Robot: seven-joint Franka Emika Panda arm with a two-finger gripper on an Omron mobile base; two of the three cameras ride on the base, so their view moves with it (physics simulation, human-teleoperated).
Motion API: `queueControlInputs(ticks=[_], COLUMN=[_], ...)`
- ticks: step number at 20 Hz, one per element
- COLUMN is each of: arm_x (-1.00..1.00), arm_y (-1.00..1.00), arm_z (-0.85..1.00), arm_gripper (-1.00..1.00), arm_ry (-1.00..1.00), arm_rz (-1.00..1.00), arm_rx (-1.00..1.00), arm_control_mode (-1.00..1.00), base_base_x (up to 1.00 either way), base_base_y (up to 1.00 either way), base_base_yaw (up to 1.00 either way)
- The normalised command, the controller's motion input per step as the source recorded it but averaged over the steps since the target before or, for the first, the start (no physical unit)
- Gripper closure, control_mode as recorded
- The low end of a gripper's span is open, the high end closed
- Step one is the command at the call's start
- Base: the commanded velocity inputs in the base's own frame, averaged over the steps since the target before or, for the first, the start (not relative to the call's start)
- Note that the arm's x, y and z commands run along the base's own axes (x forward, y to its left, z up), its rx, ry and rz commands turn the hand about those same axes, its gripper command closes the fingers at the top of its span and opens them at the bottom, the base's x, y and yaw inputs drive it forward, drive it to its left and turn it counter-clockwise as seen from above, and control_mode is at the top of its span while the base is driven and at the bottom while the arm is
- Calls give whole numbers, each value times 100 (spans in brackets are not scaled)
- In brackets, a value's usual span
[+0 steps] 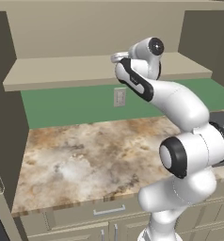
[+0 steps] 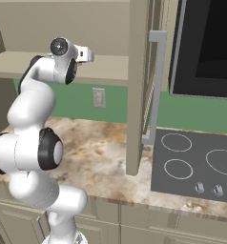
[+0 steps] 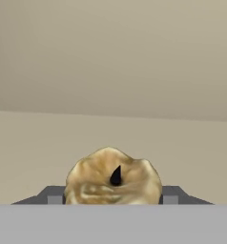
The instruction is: Get the candle and the beer from the cabinet and move them to the dining counter.
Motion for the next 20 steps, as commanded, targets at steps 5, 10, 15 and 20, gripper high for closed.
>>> queueControlInputs(ticks=[5, 10, 15, 20], arm_x=[-19, -26, -42, -44], arm_y=[-13, -18, -18, -14], arm_z=[0, 0, 0, 3], arm_gripper=[100, 100, 100, 100], arm_ry=[0, 0, 0, 0], arm_rz=[0, 0, 0, 0], arm_rx=[0, 0, 0, 0], arm_control_mode=[-100, -100, -100, -100], base_base_x=[0, 0, 0, 0], base_base_y=[0, 0, 0, 0], base_base_yaw=[0, 0, 0, 0])
